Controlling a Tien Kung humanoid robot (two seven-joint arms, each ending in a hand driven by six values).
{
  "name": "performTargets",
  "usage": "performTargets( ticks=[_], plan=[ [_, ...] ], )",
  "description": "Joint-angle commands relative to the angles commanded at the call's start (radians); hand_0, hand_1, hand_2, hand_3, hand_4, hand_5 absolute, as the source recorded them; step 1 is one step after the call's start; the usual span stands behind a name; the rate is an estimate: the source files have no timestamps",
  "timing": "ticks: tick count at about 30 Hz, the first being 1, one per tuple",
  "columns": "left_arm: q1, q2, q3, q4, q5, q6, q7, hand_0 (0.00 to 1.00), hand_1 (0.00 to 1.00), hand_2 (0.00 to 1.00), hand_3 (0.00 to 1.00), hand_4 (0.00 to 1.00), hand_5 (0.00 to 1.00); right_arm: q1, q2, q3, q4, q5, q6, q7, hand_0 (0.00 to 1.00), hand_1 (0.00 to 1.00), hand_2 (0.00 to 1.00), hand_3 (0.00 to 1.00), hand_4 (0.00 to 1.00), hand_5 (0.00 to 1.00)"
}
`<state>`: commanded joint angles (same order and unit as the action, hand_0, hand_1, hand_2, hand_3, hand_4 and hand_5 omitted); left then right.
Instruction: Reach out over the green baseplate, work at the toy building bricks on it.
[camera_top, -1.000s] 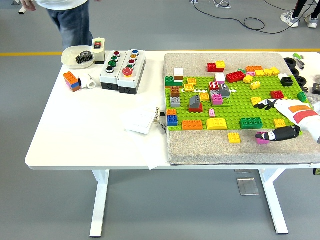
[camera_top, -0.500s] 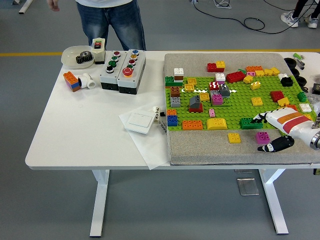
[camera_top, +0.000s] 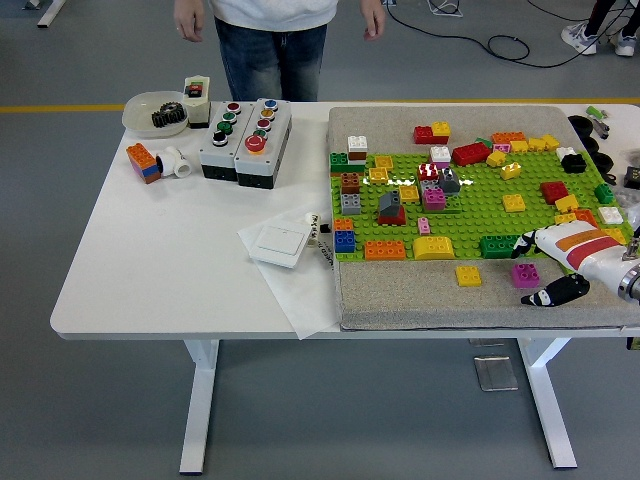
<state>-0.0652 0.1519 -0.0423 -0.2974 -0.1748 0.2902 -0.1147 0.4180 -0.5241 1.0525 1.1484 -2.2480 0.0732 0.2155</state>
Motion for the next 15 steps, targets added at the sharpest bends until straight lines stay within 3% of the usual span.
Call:
performTargets(
  ticks=[15],
  plan=[
    [-0.001,0.0,-0.003,-0.001,0.006,0.001,0.002,0.861,0.887,0.881,0.744,0.737,0.654,0.013,0.015,-0.004,-0.03,0.006,-0.012,0.0,0.609,0.612,0.641,0.655,0.948,0.272]
  ],
)
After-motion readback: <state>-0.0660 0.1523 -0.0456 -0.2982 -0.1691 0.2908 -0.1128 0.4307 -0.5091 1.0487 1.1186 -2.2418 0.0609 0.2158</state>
